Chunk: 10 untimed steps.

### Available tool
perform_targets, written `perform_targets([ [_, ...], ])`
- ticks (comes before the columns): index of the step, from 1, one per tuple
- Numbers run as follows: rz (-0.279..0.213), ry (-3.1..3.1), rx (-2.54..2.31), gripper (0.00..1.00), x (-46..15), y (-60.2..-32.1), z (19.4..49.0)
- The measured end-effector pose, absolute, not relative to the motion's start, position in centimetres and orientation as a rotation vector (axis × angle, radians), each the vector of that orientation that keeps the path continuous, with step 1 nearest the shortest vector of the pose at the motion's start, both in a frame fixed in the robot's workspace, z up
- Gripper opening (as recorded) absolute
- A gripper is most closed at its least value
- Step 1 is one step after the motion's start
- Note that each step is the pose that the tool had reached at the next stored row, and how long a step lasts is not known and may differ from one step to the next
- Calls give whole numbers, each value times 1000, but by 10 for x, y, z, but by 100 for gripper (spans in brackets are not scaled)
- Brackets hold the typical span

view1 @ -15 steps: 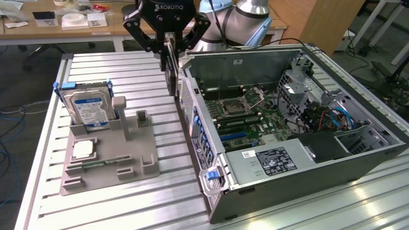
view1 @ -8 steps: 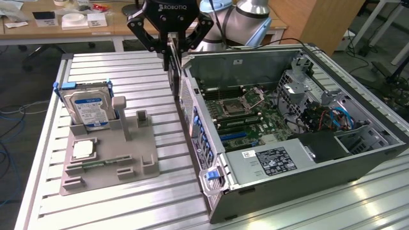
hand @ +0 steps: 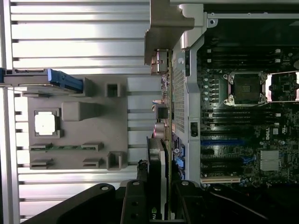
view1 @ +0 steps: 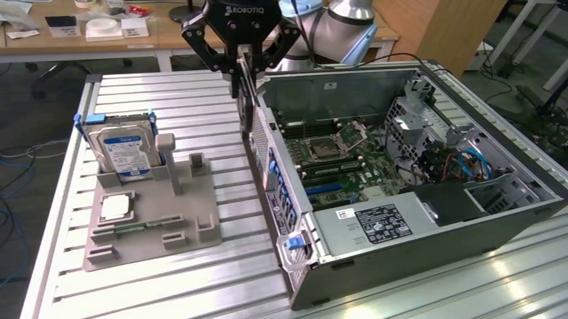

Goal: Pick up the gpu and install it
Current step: 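Pick up the gpu and move the gpu toward the slot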

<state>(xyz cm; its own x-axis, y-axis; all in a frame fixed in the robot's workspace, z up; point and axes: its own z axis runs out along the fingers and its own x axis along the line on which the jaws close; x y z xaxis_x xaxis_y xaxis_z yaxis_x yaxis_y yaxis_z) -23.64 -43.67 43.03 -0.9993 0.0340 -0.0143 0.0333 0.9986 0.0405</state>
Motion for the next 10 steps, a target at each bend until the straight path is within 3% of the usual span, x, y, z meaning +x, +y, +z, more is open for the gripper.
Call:
perform_targets([
  [10,63,3125,53,28,-229,-437,430],
])
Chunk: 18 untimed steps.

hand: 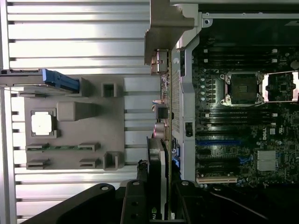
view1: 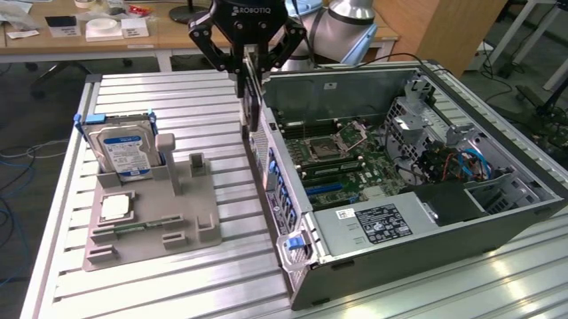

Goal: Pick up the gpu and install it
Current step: 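Pick up the gpu and move the gpu toward the slot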

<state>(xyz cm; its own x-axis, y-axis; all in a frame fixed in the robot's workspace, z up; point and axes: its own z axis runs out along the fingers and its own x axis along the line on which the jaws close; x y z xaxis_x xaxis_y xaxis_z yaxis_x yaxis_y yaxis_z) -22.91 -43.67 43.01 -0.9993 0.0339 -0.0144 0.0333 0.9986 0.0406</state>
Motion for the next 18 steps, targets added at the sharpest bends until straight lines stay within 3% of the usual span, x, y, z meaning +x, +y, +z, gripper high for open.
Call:
perform_targets([
  [18,63,3125,53,28,-215,-437,430],
])
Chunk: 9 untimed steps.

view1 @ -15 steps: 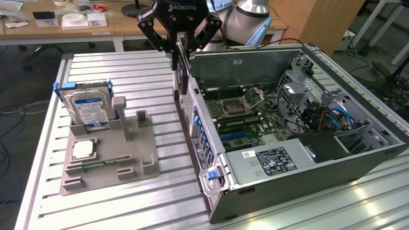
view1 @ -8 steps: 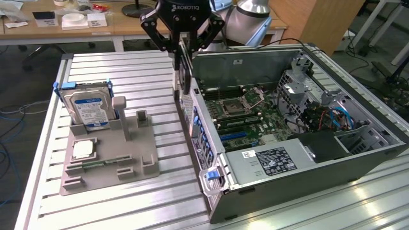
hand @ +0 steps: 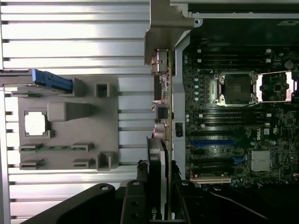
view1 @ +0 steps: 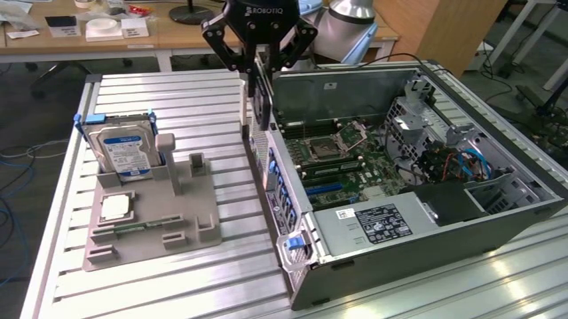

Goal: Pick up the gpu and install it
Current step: 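Pick up the gpu and move the gpu toward the slot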

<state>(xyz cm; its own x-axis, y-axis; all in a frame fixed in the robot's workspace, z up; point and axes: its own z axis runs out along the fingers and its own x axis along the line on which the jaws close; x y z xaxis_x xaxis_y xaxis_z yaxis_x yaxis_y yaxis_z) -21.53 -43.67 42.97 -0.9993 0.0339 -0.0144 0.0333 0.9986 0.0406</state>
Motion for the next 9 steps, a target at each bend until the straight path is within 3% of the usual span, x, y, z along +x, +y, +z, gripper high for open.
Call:
perform_targets([
  [9,62,3126,53,28,-207,-437,429],
])
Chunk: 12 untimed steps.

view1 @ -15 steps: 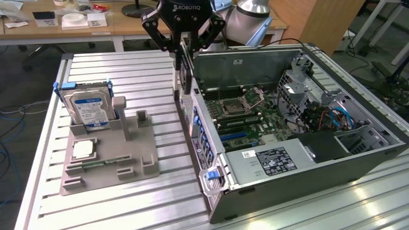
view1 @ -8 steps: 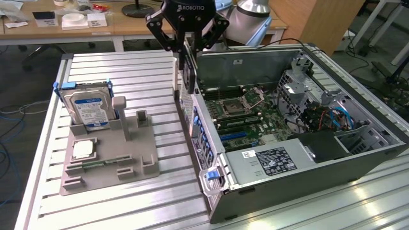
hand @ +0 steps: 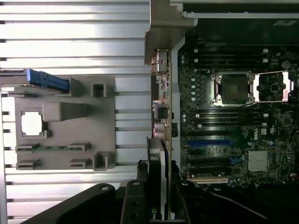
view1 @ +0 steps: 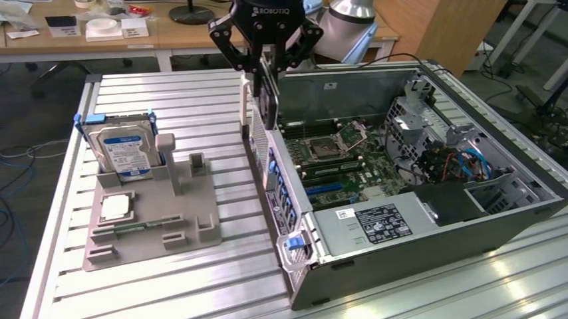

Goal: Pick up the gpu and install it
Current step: 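Pick up the gpu and move the gpu toward the slot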

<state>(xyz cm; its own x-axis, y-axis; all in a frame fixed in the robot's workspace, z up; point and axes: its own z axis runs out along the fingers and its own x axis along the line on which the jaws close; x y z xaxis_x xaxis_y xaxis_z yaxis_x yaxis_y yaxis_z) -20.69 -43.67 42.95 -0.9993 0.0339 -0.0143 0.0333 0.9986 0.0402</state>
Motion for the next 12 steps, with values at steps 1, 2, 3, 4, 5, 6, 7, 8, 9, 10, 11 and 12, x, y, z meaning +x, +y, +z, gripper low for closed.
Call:
perform_targets([
  [1,62,3126,52,28,-203,-437,429],
  [2,62,3126,52,28,-199,-436,429],
  [3,63,3126,52,28,-197,-436,429],
  [4,63,3125,52,28,-195,-436,429],
  [5,63,3125,52,28,-195,-436,429],
  [6,63,3125,52,28,-194,-436,429],
  [7,63,3125,52,28,-193,-436,429],
  [8,63,3125,52,28,-193,-436,429],
  [9,63,3125,52,28,-192,-436,429],
  [10,63,3125,52,28,-192,-436,429],
  [11,63,3125,52,28,-191,-436,429],
  [12,63,3125,52,28,-191,-436,429],
])
